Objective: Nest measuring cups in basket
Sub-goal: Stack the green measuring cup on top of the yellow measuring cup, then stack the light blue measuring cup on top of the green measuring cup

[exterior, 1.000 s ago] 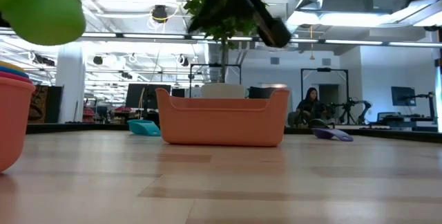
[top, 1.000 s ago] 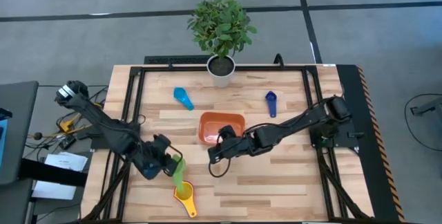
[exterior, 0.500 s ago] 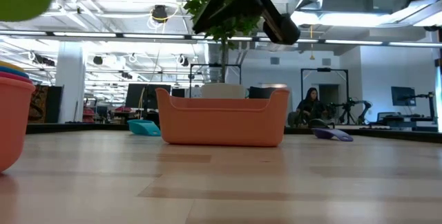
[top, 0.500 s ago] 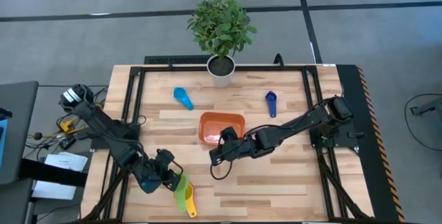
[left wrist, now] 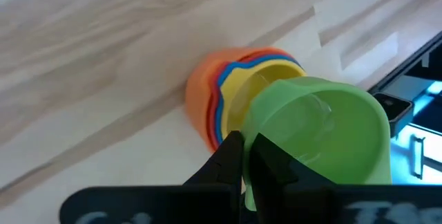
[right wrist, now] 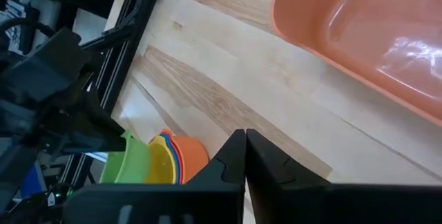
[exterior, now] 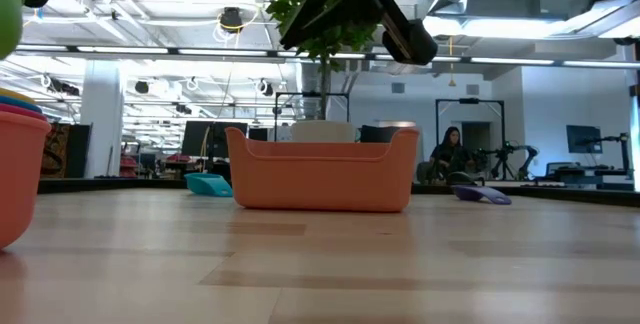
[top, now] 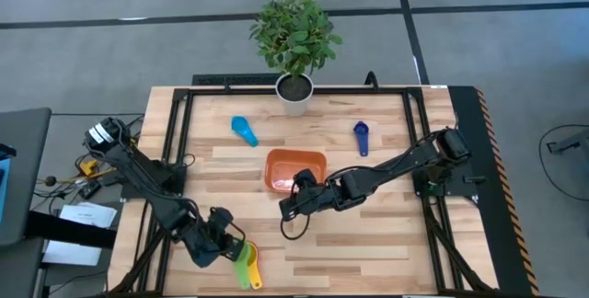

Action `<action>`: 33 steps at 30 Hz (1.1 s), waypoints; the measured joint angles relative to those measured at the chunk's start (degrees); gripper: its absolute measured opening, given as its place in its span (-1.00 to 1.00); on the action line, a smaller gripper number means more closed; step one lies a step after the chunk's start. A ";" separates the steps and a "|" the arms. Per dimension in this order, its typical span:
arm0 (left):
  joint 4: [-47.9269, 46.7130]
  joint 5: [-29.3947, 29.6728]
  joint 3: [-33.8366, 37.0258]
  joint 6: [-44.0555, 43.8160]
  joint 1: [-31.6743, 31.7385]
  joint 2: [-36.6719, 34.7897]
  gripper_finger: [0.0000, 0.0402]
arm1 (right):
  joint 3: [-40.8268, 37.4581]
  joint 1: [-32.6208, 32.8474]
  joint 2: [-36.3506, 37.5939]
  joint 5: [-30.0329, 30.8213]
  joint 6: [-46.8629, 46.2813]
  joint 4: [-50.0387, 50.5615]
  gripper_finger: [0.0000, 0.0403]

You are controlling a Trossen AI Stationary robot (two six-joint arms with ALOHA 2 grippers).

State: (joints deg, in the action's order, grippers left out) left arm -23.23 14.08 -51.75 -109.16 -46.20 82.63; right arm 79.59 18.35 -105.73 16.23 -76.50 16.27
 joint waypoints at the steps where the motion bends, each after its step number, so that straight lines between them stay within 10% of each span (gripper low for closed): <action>1: -0.49 0.12 0.00 0.02 0.16 0.00 -1.00 | 0.00 0.00 0.00 -0.18 0.05 -0.02 -0.86; 33: 0.43 -3.31 0.04 1.43 0.95 -0.49 -0.64 | 0.00 0.66 0.00 -1.43 3.05 1.43 -0.82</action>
State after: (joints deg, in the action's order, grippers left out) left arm -22.80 10.76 -51.71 -107.72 -45.25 82.14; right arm 79.59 19.00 -105.73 14.81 -73.45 17.70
